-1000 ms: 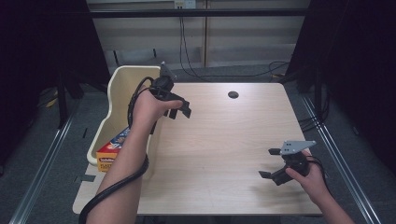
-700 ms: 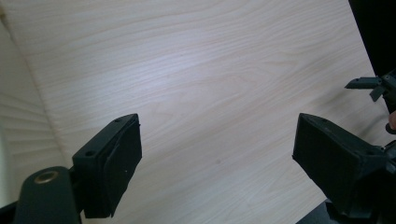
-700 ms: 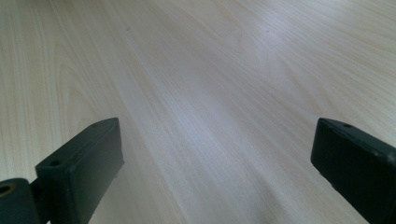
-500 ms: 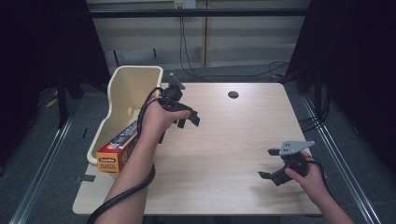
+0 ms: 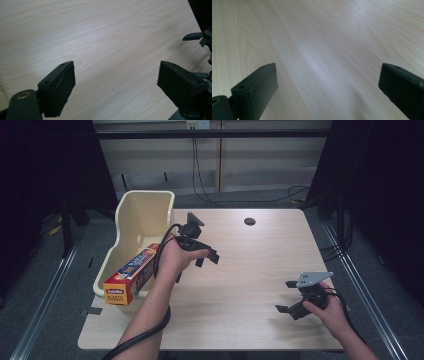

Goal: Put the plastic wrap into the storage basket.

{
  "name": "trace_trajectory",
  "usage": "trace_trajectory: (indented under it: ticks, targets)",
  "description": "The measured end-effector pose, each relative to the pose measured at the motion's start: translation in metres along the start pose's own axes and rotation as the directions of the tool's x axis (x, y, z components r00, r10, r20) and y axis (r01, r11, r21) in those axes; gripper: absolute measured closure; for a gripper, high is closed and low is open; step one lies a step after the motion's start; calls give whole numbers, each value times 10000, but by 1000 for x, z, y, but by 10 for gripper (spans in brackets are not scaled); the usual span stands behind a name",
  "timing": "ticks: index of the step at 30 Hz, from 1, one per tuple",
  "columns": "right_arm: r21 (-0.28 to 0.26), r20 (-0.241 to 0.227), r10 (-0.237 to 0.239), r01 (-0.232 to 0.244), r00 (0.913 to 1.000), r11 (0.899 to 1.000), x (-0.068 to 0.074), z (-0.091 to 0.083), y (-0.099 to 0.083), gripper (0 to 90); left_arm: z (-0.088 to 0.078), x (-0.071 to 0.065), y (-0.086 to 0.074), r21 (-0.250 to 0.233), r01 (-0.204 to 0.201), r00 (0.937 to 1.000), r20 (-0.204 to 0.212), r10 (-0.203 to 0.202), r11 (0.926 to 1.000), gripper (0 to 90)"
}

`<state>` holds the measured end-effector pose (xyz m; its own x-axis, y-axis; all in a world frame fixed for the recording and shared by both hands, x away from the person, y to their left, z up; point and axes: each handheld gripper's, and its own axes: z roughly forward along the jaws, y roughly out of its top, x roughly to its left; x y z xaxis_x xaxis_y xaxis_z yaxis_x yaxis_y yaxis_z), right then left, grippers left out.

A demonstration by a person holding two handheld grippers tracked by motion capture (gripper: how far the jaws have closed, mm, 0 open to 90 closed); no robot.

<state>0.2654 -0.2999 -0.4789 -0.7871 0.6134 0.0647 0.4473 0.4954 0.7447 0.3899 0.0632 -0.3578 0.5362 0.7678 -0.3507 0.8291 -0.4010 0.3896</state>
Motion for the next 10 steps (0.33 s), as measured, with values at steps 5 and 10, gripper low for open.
trace_trajectory:
  ticks: [5, 10]
  targets:
    - [187, -63, -55, 56, 10000, 9998, 1, 4, 0, 20, 15, 3, -9, 58, 4, 10000, 96, -5, 10000, 144]
    - [423, -3, -111, 111, 9999, 9990, 1, 8, -2, 20, 23, 5, -15, 80, -145, 9999, 44, 145, 9999, 143]
